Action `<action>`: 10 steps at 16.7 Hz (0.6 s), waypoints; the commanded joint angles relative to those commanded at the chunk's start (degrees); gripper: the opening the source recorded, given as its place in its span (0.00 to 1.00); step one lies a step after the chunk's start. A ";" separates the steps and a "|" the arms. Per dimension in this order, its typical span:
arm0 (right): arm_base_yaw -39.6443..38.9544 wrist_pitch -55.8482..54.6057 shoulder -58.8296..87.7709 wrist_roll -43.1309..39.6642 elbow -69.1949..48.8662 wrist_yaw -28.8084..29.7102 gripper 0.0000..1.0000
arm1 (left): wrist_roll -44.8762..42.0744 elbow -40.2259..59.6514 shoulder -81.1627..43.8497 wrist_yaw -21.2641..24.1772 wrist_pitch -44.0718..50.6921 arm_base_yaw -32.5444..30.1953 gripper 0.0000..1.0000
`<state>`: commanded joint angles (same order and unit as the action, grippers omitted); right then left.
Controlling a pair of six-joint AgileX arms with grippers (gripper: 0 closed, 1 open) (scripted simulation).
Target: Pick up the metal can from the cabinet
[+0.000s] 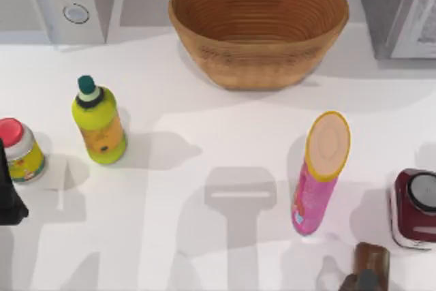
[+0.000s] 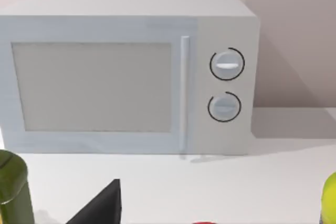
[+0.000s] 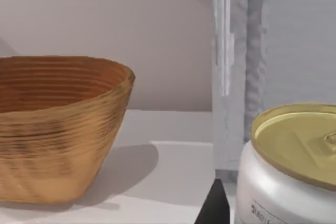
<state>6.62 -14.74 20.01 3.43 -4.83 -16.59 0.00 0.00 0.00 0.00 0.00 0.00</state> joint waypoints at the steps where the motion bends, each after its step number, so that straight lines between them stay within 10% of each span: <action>1: 1.58 -3.98 4.58 0.57 -1.56 -3.52 0.00 | 0.00 0.00 0.00 0.00 0.00 0.00 1.00; 10: 18.68 -52.63 55.73 3.78 -21.11 -36.74 0.00 | 0.00 0.00 0.00 0.00 0.00 0.00 1.00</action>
<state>25.29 -67.37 75.74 7.21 -25.95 -53.33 0.00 0.00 0.00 0.00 0.00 0.00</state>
